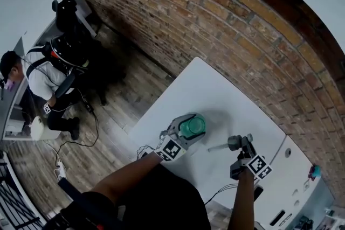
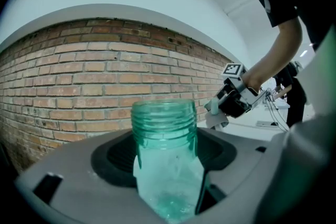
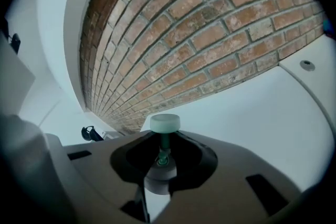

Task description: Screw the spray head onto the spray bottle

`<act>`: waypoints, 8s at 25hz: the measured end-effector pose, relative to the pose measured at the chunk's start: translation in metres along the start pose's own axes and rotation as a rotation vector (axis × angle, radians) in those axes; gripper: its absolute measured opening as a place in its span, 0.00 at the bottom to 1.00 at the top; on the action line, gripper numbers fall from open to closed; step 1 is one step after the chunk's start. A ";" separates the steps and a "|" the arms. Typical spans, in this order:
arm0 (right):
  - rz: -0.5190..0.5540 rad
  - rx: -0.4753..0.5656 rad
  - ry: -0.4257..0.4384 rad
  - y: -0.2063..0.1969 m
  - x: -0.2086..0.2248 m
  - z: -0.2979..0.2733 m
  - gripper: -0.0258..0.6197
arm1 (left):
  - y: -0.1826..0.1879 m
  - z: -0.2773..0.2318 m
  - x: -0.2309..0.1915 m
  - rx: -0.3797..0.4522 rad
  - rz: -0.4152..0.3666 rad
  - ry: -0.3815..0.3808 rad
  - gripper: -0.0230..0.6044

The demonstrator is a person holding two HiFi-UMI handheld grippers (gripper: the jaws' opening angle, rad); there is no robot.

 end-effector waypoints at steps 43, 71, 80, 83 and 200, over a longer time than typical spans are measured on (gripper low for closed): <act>0.212 0.635 0.108 0.052 -0.180 0.169 0.14 | 0.000 0.005 0.020 0.079 -0.055 -0.215 0.55; 0.253 0.696 0.242 0.074 -0.253 0.162 0.14 | 0.000 0.006 0.021 0.092 -0.073 -0.233 0.55; 0.250 0.679 0.235 0.069 -0.257 0.147 0.14 | -0.001 0.006 0.019 0.092 -0.073 -0.238 0.55; 0.276 0.670 0.217 0.066 -0.260 0.143 0.14 | -0.002 0.007 0.019 0.092 -0.074 -0.243 0.55; 0.424 0.255 0.150 -0.073 -0.218 -0.007 0.14 | 0.000 0.011 0.019 0.119 -0.088 -0.305 0.55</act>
Point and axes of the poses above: the fingertips, and each gripper's own axes: z backward along the fingers, x to its right, y out of its top, the point moved 5 cm from there along z, backward along the fingers, and after that the axes turned 6 degrees about -z, right-handed, at the moved point
